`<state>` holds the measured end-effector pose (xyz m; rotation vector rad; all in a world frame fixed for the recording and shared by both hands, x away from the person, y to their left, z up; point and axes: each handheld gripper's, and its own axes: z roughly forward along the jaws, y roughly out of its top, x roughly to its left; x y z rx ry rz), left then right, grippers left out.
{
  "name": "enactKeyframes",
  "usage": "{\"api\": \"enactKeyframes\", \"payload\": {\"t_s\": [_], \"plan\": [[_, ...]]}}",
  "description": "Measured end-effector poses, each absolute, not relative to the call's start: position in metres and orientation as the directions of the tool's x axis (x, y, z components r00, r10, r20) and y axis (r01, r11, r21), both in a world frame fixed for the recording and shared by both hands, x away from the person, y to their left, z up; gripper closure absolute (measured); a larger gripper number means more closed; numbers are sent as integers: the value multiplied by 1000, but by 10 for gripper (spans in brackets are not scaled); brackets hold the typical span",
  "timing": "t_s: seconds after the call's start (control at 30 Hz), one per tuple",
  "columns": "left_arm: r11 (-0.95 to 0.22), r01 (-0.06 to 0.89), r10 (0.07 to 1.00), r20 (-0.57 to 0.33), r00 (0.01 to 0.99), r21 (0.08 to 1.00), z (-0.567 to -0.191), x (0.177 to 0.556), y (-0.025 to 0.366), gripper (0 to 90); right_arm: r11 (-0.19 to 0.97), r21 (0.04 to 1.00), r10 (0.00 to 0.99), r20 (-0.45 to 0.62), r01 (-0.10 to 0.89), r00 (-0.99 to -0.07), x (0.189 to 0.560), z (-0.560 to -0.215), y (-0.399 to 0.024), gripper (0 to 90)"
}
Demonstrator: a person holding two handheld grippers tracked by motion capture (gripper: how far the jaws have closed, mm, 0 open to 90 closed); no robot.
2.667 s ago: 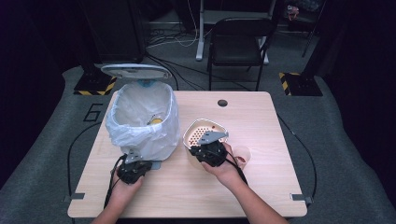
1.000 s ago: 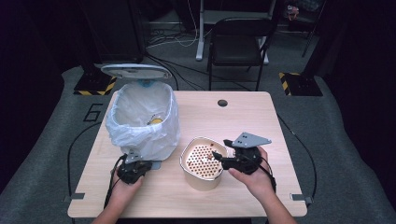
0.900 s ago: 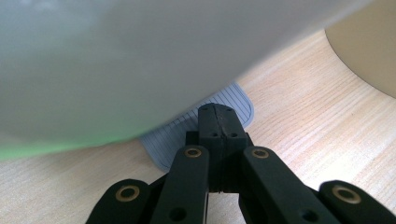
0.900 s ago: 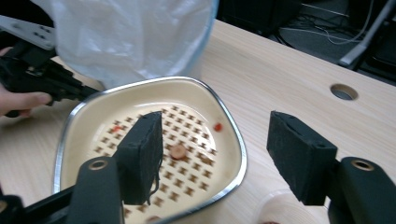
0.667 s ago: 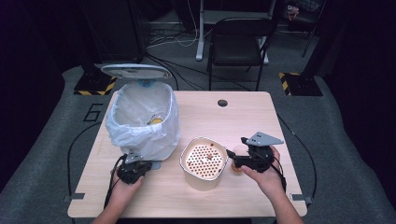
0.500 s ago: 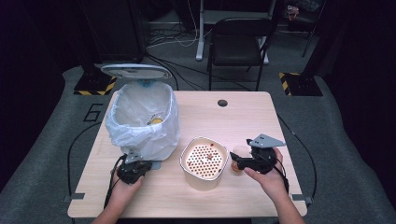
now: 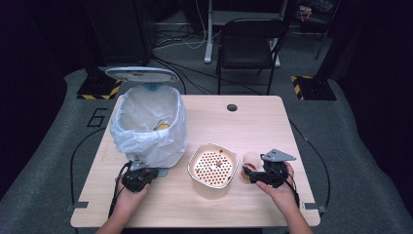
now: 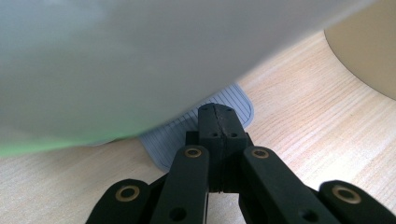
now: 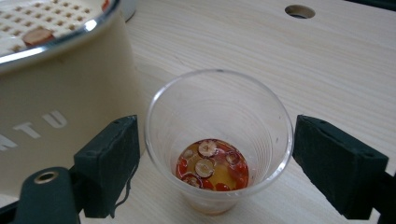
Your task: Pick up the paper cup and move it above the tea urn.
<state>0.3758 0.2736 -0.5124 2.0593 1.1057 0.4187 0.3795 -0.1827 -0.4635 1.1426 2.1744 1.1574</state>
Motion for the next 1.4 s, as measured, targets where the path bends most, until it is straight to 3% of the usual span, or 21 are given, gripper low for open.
{"api": "enactKeyframes", "payload": {"t_s": [0.43, 0.5, 0.53, 0.63, 1.0, 1.4], "plan": [[-346, 575, 815, -66, 576, 741, -512, 376, 275, 900, 317, 832, 813, 8, 455, -583, 389, -487, -178, 188], [-300, 582, 821, -107, 561, 756, -514, 375, 272, 900, 312, 834, 811, 15, 454, -585, 390, -488, -177, 218], [-345, 576, 815, -67, 575, 741, -512, 376, 275, 900, 313, 836, 811, 11, 450, -585, 391, -489, -176, 233], [-348, 574, 816, -62, 574, 741, -512, 376, 274, 900, 309, 842, 808, 13, 443, -589, 392, -490, -176, 254], [-337, 580, 815, -79, 574, 741, -513, 376, 274, 900, 329, 843, 801, -10, 426, -599, 392, -489, -176, 356], [-346, 576, 816, -65, 574, 741, -512, 376, 274, 900, 356, 851, 774, -36, 386, -632, 389, -473, -181, 378]]}}
